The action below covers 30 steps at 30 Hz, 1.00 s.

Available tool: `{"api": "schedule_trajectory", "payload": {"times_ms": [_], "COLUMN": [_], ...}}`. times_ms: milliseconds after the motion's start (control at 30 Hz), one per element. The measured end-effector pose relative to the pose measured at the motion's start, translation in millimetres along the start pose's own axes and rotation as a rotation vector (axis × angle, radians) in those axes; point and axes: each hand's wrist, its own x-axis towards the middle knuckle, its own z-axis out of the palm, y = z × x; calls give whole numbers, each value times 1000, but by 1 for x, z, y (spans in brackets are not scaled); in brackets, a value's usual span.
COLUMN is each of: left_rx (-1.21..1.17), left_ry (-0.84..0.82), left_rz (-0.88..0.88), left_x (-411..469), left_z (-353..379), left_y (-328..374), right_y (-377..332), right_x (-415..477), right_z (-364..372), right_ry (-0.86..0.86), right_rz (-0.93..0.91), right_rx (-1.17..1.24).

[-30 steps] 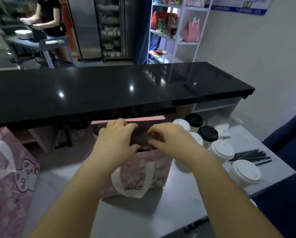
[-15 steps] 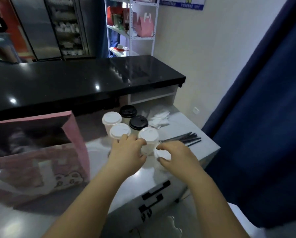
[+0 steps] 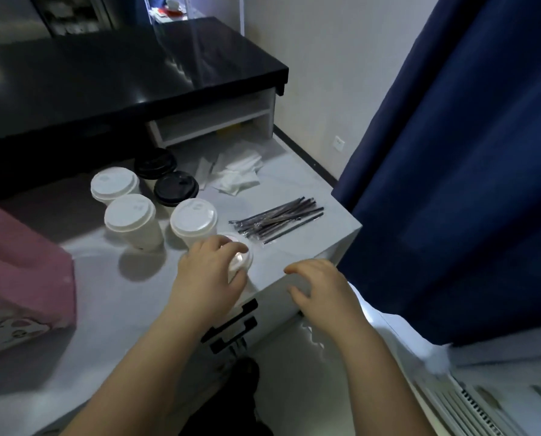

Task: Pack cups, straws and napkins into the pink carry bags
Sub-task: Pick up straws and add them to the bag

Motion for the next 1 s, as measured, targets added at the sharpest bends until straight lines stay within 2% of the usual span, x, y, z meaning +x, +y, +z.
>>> {"api": "schedule_trajectory", "payload": {"times_ms": [200,400,500,667,833,1000], "left_rx": [-40,8,44,53,66,42], "left_ry": [40,-84,-110,-158,-129,3], "left_rz": [-16,-35,-33,-68,-159,-394], "left_x": [75,158,188,203,203,184], "left_z": [7,21,22,21,20,30], "left_y": [-3,-13,-13,-4,13,34], "right_y": [21,59,78,106,115,119], "right_x": [65,144,173,207,236,255], "right_z": [-6,-5,3,6,14,16], "right_ry": [-29,-130,-131,-233,-357,-388], "right_rz": [-15,40,54,15,-159,-413], "right_rx": [-17,-181,-196,-170,-201,-235]}}
